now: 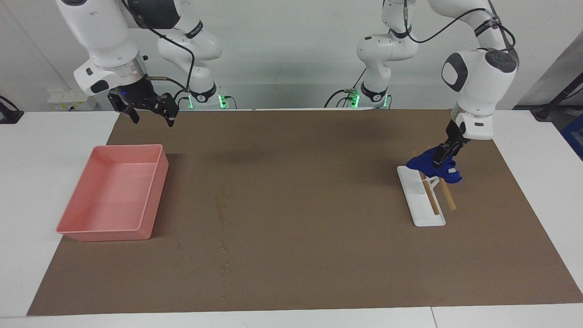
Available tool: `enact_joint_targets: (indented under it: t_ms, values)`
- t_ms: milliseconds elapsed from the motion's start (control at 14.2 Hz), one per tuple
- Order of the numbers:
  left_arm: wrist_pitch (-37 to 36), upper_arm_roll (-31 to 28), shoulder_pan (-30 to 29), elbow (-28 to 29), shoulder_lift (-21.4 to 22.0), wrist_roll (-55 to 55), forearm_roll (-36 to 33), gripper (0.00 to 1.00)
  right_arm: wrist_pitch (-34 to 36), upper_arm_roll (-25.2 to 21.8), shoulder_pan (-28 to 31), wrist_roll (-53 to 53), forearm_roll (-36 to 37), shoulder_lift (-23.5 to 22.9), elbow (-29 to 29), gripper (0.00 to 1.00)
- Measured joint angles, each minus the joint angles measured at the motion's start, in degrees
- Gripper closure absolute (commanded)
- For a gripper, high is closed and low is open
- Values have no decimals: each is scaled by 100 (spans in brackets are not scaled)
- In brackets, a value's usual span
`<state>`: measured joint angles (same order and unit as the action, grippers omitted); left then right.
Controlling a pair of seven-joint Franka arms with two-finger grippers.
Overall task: Wipe water with towel using both arms
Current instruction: 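Grasp the blue cloth with the left gripper and lift it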
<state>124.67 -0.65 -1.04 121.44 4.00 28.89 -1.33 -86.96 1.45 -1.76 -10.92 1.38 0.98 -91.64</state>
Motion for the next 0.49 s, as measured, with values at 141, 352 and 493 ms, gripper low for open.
enact_joint_targets:
  t_ms: [141, 352, 493]
  values:
    - [50, 28, 2, 30, -37, 0, 0, 0, 0, 0, 0, 0, 0, 0, 0, 0]
    - [192, 58, 17, 71, -127, 0, 0, 39, 0, 0, 0, 0, 0, 0, 0, 0]
    - [269, 63, 66, 72, -203, 0, 0, 80, 0, 0, 0, 0, 0, 0, 0, 0]
